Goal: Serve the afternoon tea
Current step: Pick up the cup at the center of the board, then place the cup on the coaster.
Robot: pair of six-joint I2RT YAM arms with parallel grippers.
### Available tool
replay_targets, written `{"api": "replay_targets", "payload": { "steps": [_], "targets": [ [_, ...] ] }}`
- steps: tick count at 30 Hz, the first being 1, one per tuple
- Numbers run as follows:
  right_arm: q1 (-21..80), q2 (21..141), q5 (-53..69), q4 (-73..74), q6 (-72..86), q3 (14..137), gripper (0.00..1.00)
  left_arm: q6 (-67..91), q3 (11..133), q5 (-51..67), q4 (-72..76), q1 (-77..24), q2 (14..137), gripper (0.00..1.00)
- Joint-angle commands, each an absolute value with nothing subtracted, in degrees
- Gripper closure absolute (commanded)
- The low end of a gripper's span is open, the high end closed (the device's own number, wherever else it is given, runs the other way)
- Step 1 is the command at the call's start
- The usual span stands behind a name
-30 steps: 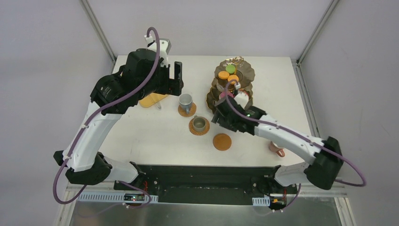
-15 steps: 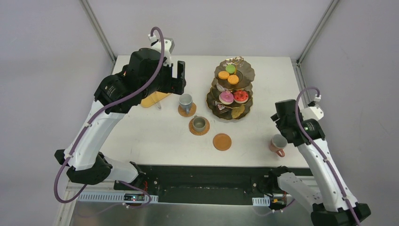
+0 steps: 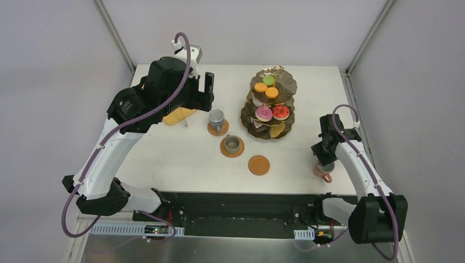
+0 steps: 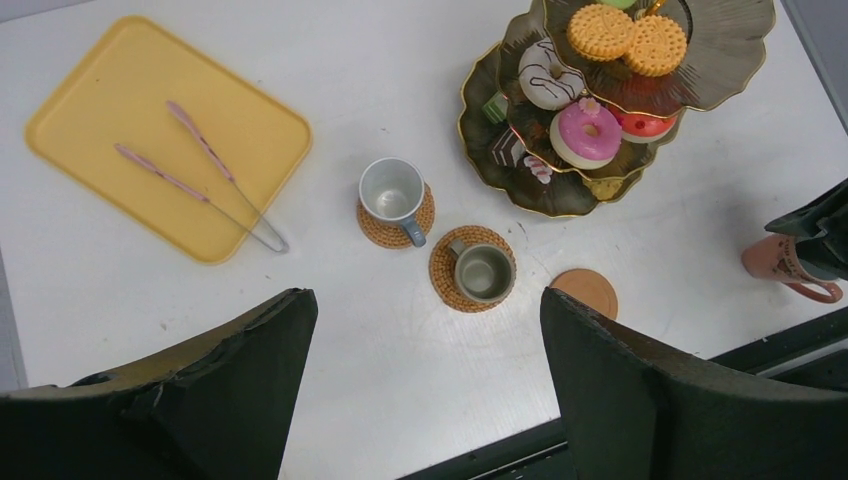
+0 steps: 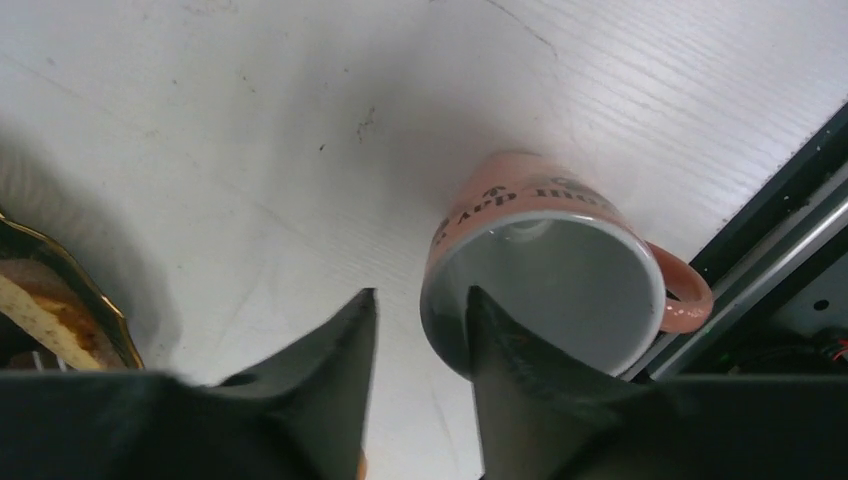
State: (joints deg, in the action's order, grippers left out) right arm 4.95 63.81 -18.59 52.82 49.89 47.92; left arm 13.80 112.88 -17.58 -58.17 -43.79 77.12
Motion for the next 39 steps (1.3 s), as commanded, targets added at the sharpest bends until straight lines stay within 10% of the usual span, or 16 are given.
{"api": "replay_targets", "payload": {
  "steps": [1,7,22,39],
  "targets": [
    [3.9,66.7,-15.0,47.9,50.0,46.6,0.66,12.0,114.7,-20.4,-59.4,-43.6,75.0,0.14],
    [5.3,68.1,-15.5,53.4,44.3,52.7,1.00,11.6,114.4,-21.3,-59.2,-43.5,74.8,0.14],
    [48.3,76.9,-13.4,45.4,30.9,66.7,1.00,13.8,116.5,-20.0,-57.2,-43.6,77.2,0.14],
    [56.7,90.8,-16.4,44.6,30.6,71.6,1.00,21.4,115.6,-22.9,-58.4,-43.6,72.9,0.14]
  ]
}}
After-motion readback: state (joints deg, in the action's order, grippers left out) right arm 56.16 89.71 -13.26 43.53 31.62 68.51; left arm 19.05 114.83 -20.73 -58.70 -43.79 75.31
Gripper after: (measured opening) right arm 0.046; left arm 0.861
